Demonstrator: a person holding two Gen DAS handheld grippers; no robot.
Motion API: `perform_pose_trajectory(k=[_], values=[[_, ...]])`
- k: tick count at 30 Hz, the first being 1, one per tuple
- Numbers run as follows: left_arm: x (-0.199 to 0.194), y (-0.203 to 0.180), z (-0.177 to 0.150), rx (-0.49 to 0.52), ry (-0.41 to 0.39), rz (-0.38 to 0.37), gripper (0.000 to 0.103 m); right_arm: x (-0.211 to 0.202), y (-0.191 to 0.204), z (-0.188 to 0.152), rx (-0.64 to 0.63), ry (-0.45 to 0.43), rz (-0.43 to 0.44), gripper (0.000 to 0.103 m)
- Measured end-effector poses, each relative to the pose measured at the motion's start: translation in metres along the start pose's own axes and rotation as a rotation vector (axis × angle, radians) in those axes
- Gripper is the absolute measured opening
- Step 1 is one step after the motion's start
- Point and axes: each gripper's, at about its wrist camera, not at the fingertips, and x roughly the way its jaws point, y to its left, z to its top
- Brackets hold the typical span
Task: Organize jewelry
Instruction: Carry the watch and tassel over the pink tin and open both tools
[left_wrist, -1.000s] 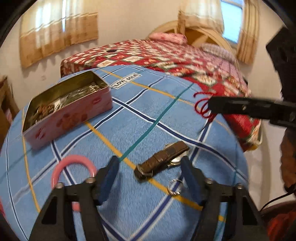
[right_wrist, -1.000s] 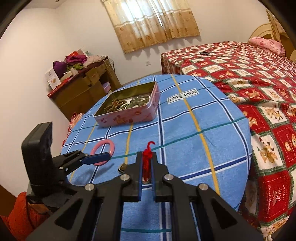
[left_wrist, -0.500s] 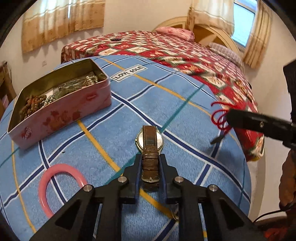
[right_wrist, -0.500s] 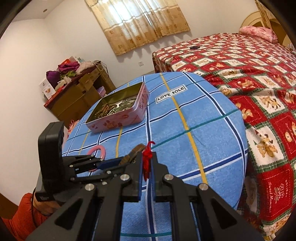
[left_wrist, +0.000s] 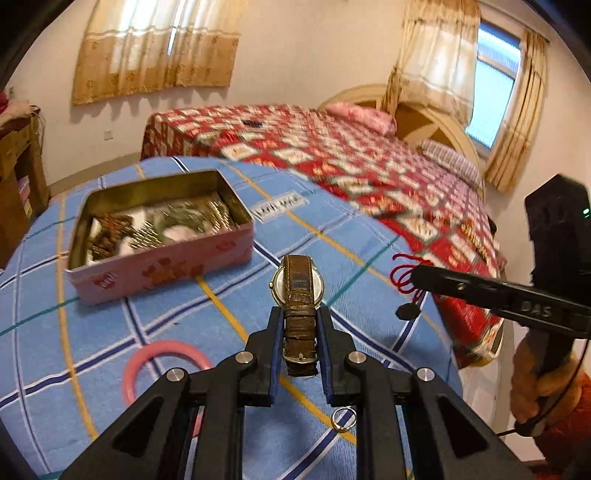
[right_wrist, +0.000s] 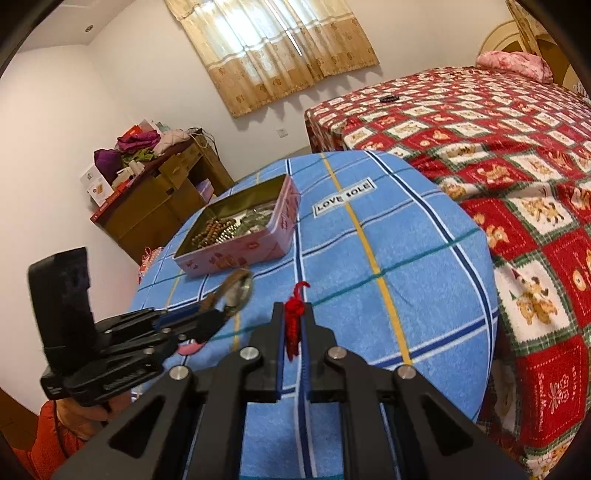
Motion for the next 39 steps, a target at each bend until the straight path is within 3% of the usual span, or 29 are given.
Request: perform_pose_trajectory(k=[8, 14, 19, 24, 39], values=[[-0.037, 0.033, 0.02, -0.029, -0.111, 0.118, 0.017, 0.011, 0.031, 0.035, -0.073, -0.043, 0.064, 0.011], [-0.033, 0.061, 0.036, -0.055, -0.141, 0.184, 0.017, 0.035, 0.053, 0.061, -0.109, -0.064, 0.094, 0.011], [-0.013, 0.084, 0.045, -0.089, -0.131, 0.201, 0.017, 0.064, 0.06, 0.08, -0.105, -0.062, 0.105, 0.011], [0.001, 0.108, 0.046, -0.157, -0.112, 0.132, 0.017, 0.1, 0.059, 0.089, -0.091, -0.018, 0.095, 0.011], [0.041, 0.141, 0.049, -0.149, -0.045, 0.227, 0.017, 0.168, 0.058, 0.083, -0.107, 0.102, 0.036, 0.012]])
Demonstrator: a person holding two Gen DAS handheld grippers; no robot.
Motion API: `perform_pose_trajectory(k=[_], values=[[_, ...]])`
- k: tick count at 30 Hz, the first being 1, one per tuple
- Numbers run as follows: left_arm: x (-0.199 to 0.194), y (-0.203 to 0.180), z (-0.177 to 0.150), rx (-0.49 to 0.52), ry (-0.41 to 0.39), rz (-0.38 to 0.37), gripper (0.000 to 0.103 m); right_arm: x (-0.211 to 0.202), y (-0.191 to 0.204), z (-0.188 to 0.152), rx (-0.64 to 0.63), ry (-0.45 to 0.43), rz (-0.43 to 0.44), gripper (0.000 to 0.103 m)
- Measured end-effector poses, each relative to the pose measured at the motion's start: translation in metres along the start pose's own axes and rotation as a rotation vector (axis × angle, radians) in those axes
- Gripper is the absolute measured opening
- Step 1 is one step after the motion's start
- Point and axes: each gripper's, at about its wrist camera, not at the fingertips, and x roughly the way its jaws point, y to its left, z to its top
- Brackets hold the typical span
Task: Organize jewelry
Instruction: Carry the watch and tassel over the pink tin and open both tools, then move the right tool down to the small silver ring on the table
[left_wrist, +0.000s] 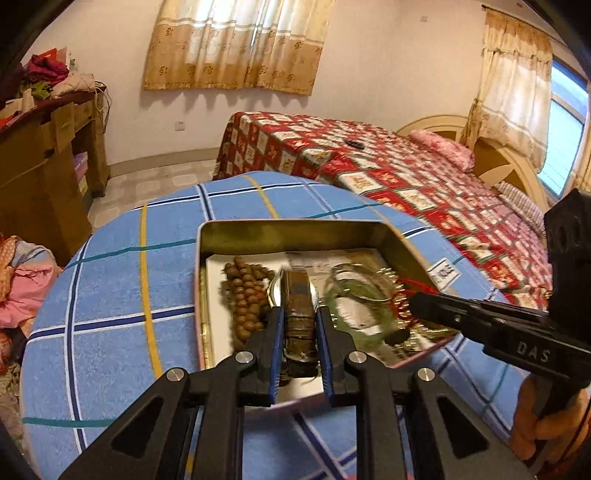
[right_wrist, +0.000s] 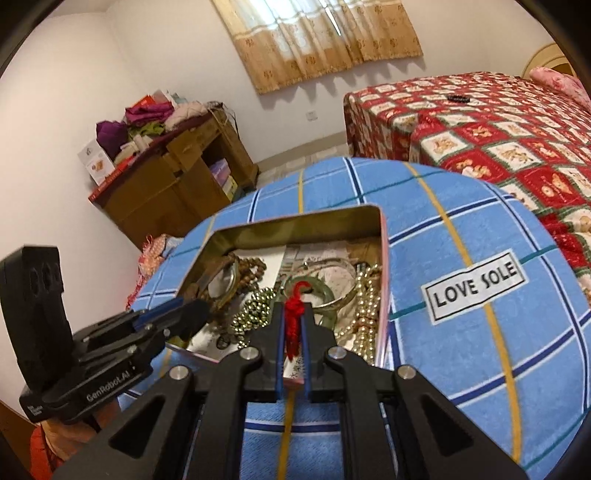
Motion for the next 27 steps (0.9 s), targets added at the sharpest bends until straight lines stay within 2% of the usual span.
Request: perform_pose_trajectory(k=[2, 3, 4, 5, 6, 7, 8, 10, 14, 17, 19, 27], values=[[0.0, 0.002, 0.0, 0.009, -0.006, 0.002, 0.019, 0.004, 0.001, -0.003, -0.005, 0.013, -0.014, 0.015], [-0.001, 0.002, 0.001, 0.013, -0.008, 0.022, 0.028, 0.006, 0.001, -0.004, -0.005, 0.016, -0.017, 0.015], [-0.002, 0.002, 0.002, 0.016, -0.008, 0.037, 0.045, 0.006, 0.0, -0.004, -0.001, 0.019, -0.02, 0.016], [-0.004, 0.003, 0.004, 0.016, -0.015, 0.053, 0.054, 0.007, 0.0, -0.004, 0.003, 0.021, -0.021, 0.021], [-0.006, 0.005, 0.006, 0.012, -0.03, 0.061, 0.066, 0.006, -0.001, -0.004, 0.011, 0.021, -0.018, 0.025], [-0.01, 0.006, 0.007, 0.007, -0.045, 0.066, 0.07, 0.004, -0.001, -0.004, 0.018, 0.017, -0.014, 0.038], [-0.017, 0.008, 0.008, -0.005, -0.065, 0.069, 0.07, 0.0, -0.002, -0.004, 0.024, 0.002, -0.017, 0.053], [-0.024, 0.01, 0.011, -0.021, -0.072, 0.083, 0.07, -0.008, -0.001, -0.003, 0.03, -0.035, -0.019, 0.06], [-0.041, 0.009, 0.009, -0.009, -0.088, 0.123, 0.07, -0.035, 0.0, 0.0, 0.046, -0.099, -0.026, 0.06], [-0.063, 0.005, -0.005, 0.015, -0.103, 0.184, 0.07, -0.053, 0.002, -0.002, 0.053, -0.127, -0.022, 0.06], [-0.07, 0.005, -0.014, 0.012, -0.099, 0.195, 0.07, -0.068, 0.003, -0.008, 0.052, -0.14, -0.022, 0.06], [-0.097, -0.006, -0.059, -0.028, -0.069, 0.187, 0.07, -0.089, 0.008, -0.049, 0.022, -0.097, -0.031, 0.06]])
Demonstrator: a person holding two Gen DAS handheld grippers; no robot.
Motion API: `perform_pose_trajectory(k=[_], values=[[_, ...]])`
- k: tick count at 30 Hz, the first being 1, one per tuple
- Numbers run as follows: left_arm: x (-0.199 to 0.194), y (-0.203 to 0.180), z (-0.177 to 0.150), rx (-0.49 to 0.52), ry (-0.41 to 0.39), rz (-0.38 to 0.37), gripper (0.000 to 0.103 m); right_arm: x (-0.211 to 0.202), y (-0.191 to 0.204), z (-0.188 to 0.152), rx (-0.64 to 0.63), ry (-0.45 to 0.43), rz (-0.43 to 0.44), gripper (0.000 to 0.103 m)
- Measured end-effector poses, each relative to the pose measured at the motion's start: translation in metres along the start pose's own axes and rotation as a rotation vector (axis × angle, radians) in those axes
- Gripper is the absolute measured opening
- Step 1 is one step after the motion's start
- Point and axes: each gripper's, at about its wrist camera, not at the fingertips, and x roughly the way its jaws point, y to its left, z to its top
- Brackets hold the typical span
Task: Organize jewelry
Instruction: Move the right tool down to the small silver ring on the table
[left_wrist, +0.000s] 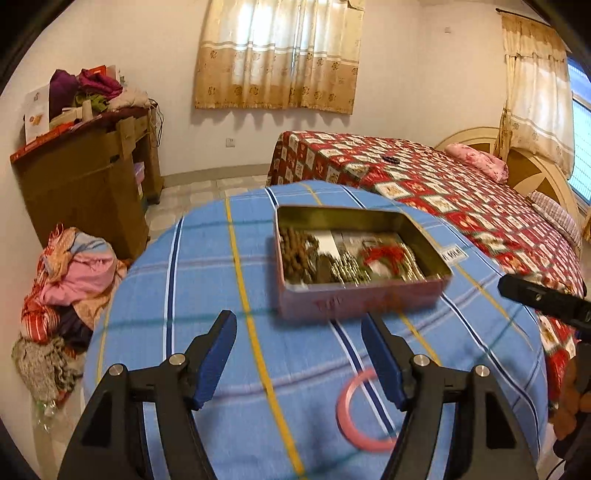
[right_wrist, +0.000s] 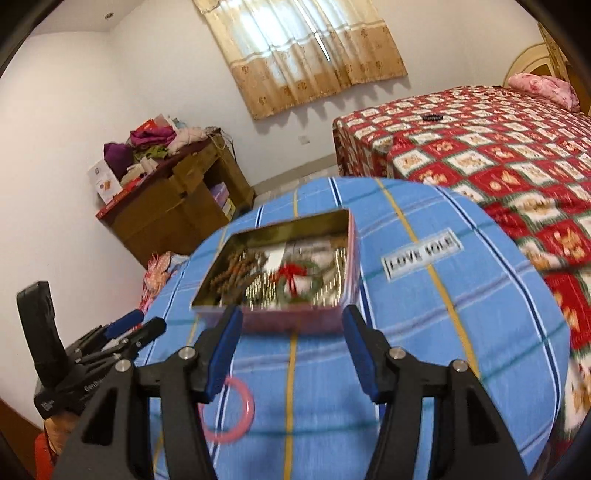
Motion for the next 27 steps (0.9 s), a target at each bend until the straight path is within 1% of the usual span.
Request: perform_pose_trajectory(k=[3, 6, 9, 10, 13, 14, 18, 22, 27], values=[[-0.003, -0.005, -0.014, 0.001, 0.023, 0.004, 0.07, -0.008, -0.004, -0.017, -0.026, 0.035, -0.018, 0.06], [-0.005, -0.01, -0.027, -0.007, 0.047, -0.019, 0.07, -0.016, -0.009, -0.035, -0.044, 0.062, -0.036, 0.06], [-0.007, -0.014, -0.038, -0.004, 0.064, -0.021, 0.07, -0.021, -0.014, -0.053, -0.054, 0.091, -0.046, 0.059], [-0.008, -0.016, -0.041, -0.005, 0.069, -0.021, 0.07, -0.024, -0.015, -0.059, -0.059, 0.102, -0.054, 0.057], [-0.013, -0.019, -0.051, -0.009, 0.08, -0.031, 0.07, -0.029, -0.015, -0.074, -0.086, 0.122, -0.07, 0.044], [-0.015, -0.02, -0.053, -0.009, 0.084, -0.034, 0.07, -0.031, -0.014, -0.078, -0.098, 0.133, -0.071, 0.043], [-0.018, -0.025, -0.06, 0.0, 0.09, -0.032, 0.07, -0.037, -0.002, -0.093, -0.14, 0.149, -0.051, 0.043], [-0.019, -0.027, -0.065, -0.009, 0.099, -0.039, 0.07, -0.032, 0.01, -0.106, -0.18, 0.178, -0.04, 0.043], [-0.021, -0.03, -0.068, 0.003, 0.101, -0.041, 0.07, -0.024, 0.021, -0.112, -0.23, 0.196, -0.051, 0.043]])
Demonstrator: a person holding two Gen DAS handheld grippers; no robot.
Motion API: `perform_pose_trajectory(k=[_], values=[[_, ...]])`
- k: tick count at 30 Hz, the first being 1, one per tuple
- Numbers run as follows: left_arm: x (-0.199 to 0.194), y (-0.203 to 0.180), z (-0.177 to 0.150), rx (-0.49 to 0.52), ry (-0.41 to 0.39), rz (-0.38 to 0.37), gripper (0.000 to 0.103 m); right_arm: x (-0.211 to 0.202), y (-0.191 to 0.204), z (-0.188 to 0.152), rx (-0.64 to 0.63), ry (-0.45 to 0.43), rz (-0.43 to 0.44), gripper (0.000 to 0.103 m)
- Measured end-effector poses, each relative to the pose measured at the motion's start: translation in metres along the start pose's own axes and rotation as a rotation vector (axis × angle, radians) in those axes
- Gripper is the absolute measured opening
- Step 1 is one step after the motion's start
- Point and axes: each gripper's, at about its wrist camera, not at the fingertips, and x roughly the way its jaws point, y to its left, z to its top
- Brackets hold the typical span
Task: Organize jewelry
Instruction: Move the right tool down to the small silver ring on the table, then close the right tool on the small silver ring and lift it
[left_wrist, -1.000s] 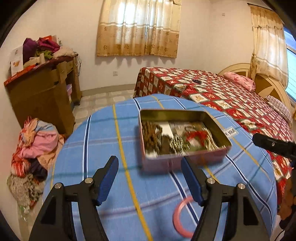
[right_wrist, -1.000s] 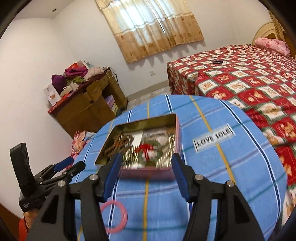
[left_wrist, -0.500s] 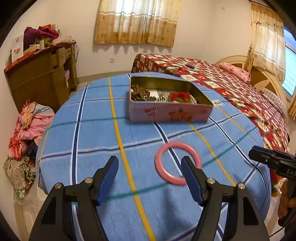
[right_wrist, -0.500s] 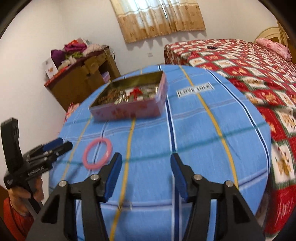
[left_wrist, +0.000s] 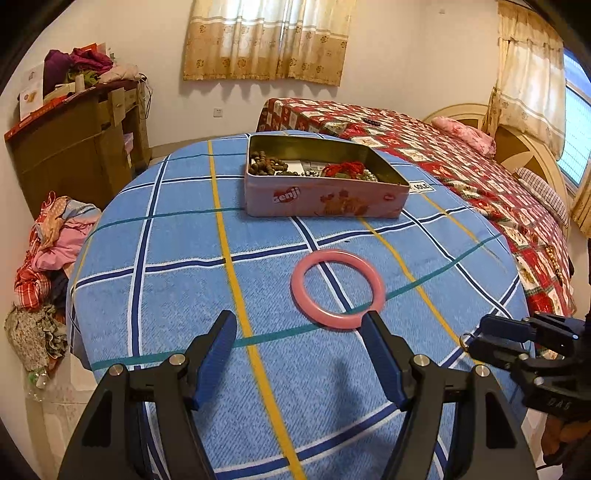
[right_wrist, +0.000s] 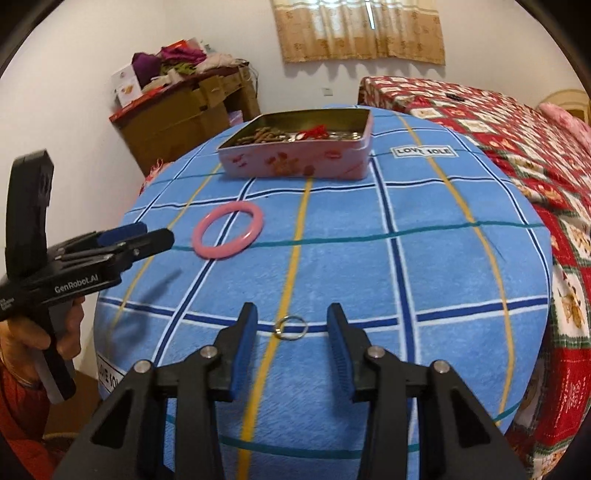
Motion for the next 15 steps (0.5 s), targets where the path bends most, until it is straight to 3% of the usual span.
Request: perform_pose_trajectory(k=[9, 15], values=[[0.0, 0.004, -0.002, -0.023, 0.003, -0.001, 0.07, 0.008, 0.017, -0.009, -0.107, 0.014, -0.091, 0.042], [-0.001, 0.004, -0.005, -0.033, 0.009, -0.016, 0.07, 0.009, 0.023, -0.009, -0.132, 0.021, -0.093, 0.028]])
